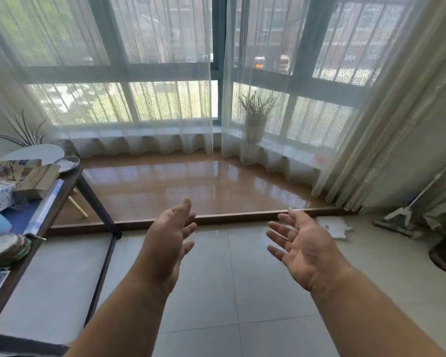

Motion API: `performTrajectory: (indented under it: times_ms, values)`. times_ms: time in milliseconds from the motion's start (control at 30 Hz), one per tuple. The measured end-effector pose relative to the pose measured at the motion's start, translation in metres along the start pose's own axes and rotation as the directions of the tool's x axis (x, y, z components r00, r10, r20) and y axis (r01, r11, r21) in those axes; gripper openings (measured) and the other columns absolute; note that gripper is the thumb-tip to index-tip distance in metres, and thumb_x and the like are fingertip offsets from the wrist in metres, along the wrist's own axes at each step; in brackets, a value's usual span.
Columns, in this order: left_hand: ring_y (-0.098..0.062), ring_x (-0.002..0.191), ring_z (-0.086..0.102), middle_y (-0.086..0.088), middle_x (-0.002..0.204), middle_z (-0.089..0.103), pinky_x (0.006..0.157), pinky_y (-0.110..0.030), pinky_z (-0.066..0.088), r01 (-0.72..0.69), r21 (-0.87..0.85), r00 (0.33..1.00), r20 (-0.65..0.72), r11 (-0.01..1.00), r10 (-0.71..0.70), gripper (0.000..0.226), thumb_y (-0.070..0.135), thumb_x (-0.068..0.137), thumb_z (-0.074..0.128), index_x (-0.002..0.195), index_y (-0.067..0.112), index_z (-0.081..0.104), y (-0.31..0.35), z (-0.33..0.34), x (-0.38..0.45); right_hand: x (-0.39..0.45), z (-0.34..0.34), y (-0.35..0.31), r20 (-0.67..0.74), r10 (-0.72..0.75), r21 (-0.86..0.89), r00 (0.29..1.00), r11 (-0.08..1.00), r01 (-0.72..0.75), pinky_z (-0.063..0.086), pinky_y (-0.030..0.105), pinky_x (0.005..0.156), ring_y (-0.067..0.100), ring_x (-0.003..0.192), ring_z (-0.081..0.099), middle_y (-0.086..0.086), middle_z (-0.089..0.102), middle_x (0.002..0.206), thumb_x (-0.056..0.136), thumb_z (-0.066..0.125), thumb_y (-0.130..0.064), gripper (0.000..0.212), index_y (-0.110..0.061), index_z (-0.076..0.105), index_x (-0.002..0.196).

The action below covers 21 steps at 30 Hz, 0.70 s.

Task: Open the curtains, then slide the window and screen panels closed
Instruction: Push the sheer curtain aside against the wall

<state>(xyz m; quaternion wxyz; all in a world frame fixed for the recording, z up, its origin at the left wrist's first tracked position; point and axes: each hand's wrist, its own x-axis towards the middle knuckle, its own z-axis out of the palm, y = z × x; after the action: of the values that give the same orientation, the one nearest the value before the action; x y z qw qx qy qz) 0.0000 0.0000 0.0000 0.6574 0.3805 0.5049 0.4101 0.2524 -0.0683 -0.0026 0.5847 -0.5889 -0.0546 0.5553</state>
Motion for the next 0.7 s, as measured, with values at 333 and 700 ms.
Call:
performTrajectory:
  times_ms: [333,700]
  values:
    - [-0.027,0.126,0.065,-0.003,0.134,0.068,0.109,-0.057,0.052,0.143,0.132,0.988,-0.077,0.981,-0.134,0.026,0.055,0.106,0.064,0.115,0.031,0.062,-0.021,0.058,0.089,0.096,-0.018,-0.034,0.0,0.013,-0.082,1.0,0.997,-0.013,0.062,0.049,0.084,0.035,0.114,0.077,0.016,0.082,0.121,0.113,0.06,-0.039,0.033,-0.012,0.077,0.122]
    - [-0.029,0.123,0.068,-0.008,0.143,0.067,0.106,-0.053,0.054,0.302,0.157,0.948,-0.158,0.94,-0.278,0.057,0.059,0.109,0.057,0.147,0.017,0.06,-0.028,0.148,0.225,0.269,-0.025,-0.103,0.006,0.185,-0.261,0.983,0.949,-0.177,0.06,0.047,0.083,0.033,0.113,0.074,0.016,0.078,0.122,0.115,0.057,-0.038,0.034,-0.01,0.074,0.124]
